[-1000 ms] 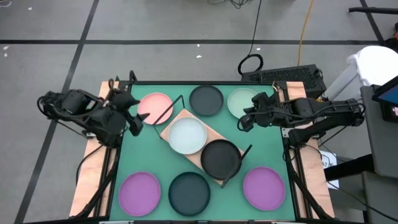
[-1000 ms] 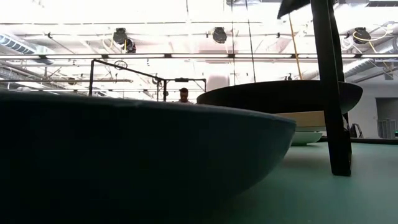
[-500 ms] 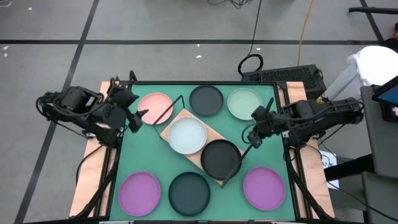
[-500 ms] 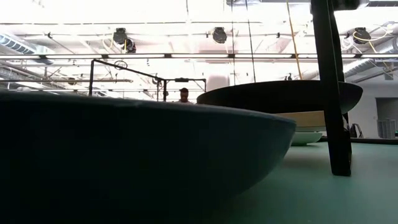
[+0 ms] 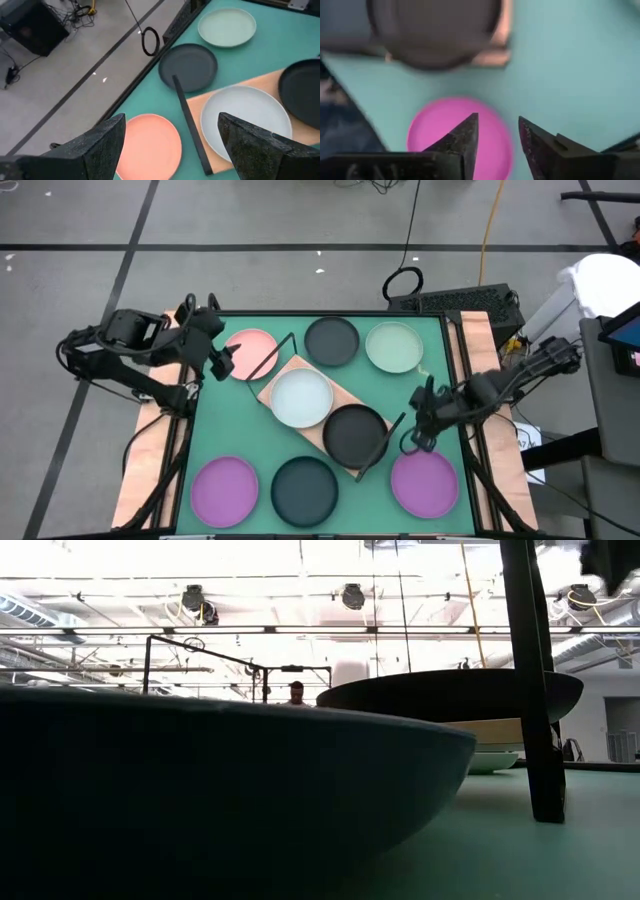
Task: Place and stack plates onto a shelf
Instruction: Stack the violet plate on the gray plate on the shelf
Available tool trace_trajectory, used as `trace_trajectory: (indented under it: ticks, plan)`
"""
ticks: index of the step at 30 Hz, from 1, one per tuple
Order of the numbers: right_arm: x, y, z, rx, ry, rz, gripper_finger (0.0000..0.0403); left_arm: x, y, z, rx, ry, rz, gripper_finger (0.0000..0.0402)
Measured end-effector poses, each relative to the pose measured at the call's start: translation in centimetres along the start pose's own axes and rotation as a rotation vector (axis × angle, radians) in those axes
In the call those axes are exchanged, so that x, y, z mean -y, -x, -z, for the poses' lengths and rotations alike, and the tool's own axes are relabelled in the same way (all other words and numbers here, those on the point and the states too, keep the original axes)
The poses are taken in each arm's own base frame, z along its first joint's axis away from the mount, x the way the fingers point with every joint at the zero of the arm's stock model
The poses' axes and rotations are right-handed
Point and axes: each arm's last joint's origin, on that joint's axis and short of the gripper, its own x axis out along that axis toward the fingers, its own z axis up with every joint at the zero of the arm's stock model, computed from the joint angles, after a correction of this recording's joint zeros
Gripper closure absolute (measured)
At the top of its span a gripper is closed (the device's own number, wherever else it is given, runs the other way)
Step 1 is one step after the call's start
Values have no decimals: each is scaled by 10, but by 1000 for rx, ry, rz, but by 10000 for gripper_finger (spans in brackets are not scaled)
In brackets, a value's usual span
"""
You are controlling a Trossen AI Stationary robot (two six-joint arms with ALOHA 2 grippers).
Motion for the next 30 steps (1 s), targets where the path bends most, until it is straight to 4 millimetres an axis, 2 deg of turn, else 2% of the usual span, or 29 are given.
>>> trace_trajectory:
  ticks: [4,10,14,19,23,30]
  plan:
    - [-4,-38,17,-92,29,-75,259,-4,-5,-5,-7,-28,34,80]
    - [-4,-85,39,-44,82,-148,229,-8,-9,-8,-26,-65,73,80]
    - [0,-107,53,-5,163,-186,201,-11,-11,-9,-34,-101,69,80]
    - [10,-121,62,-19,205,-154,166,-13,-13,-10,-55,-94,101,80]
    - [17,-123,65,-15,249,-75,146,-13,-13,-10,-57,-88,105,80]
    - [25,-123,67,-32,345,-8,144,-12,-13,-9,-70,-41,135,80]
